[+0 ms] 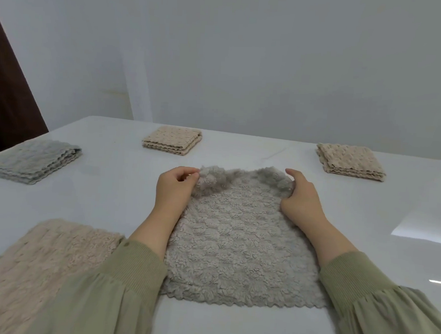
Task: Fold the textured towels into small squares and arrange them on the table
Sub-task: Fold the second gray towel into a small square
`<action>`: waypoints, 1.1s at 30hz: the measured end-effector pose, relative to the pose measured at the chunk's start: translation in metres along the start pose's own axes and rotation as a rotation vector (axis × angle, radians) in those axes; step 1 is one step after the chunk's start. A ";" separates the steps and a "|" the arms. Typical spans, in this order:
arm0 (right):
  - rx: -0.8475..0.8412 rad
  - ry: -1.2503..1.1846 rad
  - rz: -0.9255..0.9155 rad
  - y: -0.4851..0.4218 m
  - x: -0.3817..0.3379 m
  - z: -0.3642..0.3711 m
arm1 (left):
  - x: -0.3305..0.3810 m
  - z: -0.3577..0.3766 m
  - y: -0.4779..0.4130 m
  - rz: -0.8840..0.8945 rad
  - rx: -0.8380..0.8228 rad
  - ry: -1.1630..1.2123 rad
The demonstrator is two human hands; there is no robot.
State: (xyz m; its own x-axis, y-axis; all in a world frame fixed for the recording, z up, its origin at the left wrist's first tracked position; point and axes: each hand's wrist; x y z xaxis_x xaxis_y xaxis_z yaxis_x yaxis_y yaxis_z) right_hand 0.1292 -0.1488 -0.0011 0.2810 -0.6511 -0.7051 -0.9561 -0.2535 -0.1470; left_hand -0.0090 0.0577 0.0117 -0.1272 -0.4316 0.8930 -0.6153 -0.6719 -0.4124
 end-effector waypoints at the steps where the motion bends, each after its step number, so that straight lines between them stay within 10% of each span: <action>1: 0.036 -0.027 0.008 0.001 -0.001 -0.001 | -0.002 0.000 0.000 0.022 0.013 -0.041; 23: 0.229 0.236 -0.178 0.005 -0.006 -0.002 | -0.001 0.001 0.003 -0.053 -0.108 -0.184; 27: 0.401 -0.058 -0.054 0.011 -0.014 -0.014 | 0.000 -0.004 0.003 -0.006 0.112 -0.235; 33: 0.165 -0.485 0.246 0.006 -0.015 -0.019 | 0.008 -0.011 0.007 0.103 0.313 -0.391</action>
State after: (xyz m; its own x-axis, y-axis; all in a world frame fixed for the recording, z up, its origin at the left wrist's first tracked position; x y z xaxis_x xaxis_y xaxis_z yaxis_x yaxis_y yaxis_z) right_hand 0.1206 -0.1537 0.0220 0.0155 -0.2639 -0.9644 -0.9998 0.0042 -0.0172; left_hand -0.0228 0.0566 0.0182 0.1628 -0.6578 0.7353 -0.3444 -0.7363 -0.5825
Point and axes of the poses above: each hand's wrist, its own y-axis away from the middle knuckle, its own z-axis out of the palm, x = y × z, and after that the axes turned 10 degrees about z, right-handed
